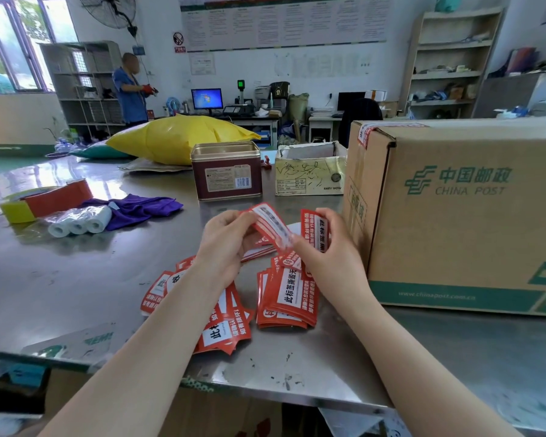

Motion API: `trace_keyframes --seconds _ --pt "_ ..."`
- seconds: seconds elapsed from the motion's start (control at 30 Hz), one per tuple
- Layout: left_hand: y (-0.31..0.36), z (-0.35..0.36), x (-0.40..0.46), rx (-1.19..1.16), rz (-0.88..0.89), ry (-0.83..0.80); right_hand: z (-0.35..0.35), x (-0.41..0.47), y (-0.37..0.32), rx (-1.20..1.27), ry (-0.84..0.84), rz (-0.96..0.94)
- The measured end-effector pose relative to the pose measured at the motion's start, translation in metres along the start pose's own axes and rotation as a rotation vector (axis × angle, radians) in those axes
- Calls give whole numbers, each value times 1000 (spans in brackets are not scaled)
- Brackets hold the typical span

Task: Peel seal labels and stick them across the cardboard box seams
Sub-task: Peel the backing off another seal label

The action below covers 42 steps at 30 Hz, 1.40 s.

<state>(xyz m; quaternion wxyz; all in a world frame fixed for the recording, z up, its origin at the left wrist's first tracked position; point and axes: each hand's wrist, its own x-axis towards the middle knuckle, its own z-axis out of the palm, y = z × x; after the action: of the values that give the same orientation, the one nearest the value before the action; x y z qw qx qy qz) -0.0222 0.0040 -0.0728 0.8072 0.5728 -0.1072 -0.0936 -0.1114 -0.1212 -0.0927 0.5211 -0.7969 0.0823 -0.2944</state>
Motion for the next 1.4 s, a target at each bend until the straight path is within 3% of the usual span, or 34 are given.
trace_keyframes --seconds 0.07,0.13,0.23,0.43,0.53,0.67,0.93,1.0,1.13,1.3,1.4 --pt "1 -3 1 -79 51 126 2 2 5 -79 -15 9" --pt "2 -5 2 -131 74 141 5 3 6 -142 -80 28" --pt "1 -4 -1 -115 69 32 7 2 1 -201 -166 5" --pt "3 -2 -2 -14 -12 -164 -7 3 -8 299 -60 216" --pt "4 -2 -6 9 -67 -289 -7 3 -7 273 -49 232" --pt "6 -2 -9 58 -109 -394 -3 2 -2 86 1 81" --pt "6 0 -12 112 -161 -354 0 5 3 -60 97 -1" --pt "6 0 -10 120 -141 -307 0 4 3 -126 123 -66" --pt "3 -3 -6 21 -73 -97 3 0 0 -359 181 -389" --pt "0 -1 -7 114 -75 -260 11 0 4 -497 -24 -419" --pt "0 0 -6 96 -98 -298 9 1 4 -426 47 -431"
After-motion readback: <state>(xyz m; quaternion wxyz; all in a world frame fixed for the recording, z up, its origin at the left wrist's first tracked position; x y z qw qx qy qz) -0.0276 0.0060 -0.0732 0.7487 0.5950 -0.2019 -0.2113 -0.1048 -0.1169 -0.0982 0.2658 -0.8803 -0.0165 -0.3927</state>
